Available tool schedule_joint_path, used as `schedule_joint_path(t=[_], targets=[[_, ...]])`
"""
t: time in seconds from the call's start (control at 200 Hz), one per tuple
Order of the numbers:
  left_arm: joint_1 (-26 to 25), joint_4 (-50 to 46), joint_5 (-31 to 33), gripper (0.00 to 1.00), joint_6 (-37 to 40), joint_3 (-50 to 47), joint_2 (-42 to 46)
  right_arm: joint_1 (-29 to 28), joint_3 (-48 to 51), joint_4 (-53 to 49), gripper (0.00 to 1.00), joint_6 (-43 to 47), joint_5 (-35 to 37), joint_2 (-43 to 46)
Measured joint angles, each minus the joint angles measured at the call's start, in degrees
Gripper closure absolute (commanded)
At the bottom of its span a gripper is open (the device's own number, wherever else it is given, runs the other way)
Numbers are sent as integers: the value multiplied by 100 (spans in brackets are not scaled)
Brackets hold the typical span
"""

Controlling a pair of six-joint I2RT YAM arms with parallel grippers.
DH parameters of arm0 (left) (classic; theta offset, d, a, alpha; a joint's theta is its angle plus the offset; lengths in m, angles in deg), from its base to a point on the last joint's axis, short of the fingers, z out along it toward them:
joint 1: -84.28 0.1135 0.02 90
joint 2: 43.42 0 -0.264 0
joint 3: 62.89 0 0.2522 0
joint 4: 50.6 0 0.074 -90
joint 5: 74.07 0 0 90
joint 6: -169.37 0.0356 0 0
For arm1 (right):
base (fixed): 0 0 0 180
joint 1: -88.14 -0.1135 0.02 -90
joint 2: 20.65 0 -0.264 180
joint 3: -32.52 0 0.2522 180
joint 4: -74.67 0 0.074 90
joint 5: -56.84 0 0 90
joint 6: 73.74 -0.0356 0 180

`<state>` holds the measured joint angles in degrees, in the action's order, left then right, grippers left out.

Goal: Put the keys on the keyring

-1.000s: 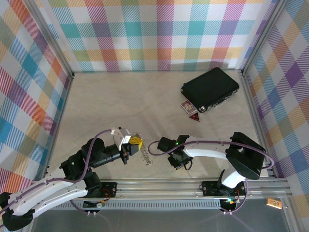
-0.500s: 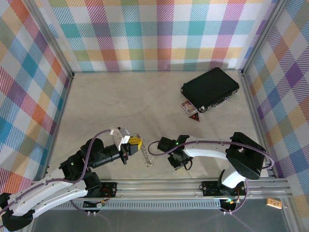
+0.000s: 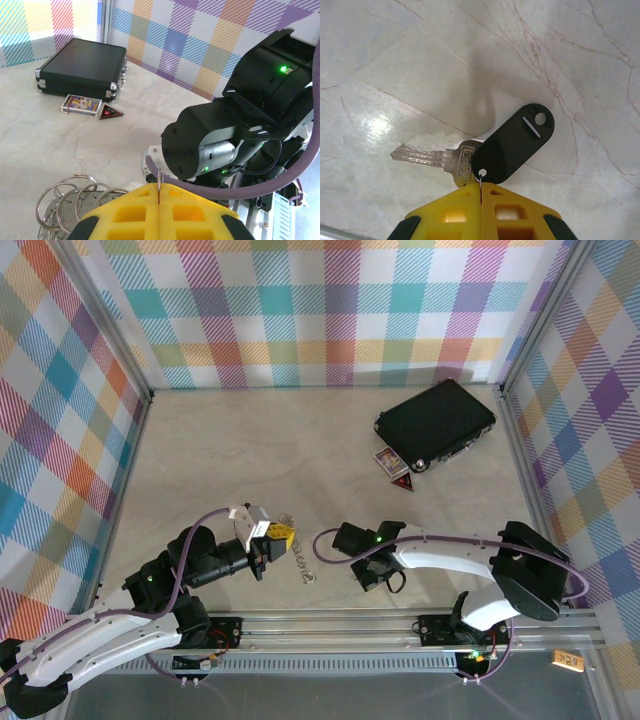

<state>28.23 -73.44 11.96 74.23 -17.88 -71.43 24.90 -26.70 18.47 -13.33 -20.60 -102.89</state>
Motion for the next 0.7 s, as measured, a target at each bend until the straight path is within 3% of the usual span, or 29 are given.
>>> schedule_joint_path(t=[0.41,0.7], targets=[[0,-131,-304,100,28,258,-326,-26,538,863,100,1392,-369,2833],[0,-144,-1283,100,376,870,-966,-9,133,916,100,2907,-1368,3536]])
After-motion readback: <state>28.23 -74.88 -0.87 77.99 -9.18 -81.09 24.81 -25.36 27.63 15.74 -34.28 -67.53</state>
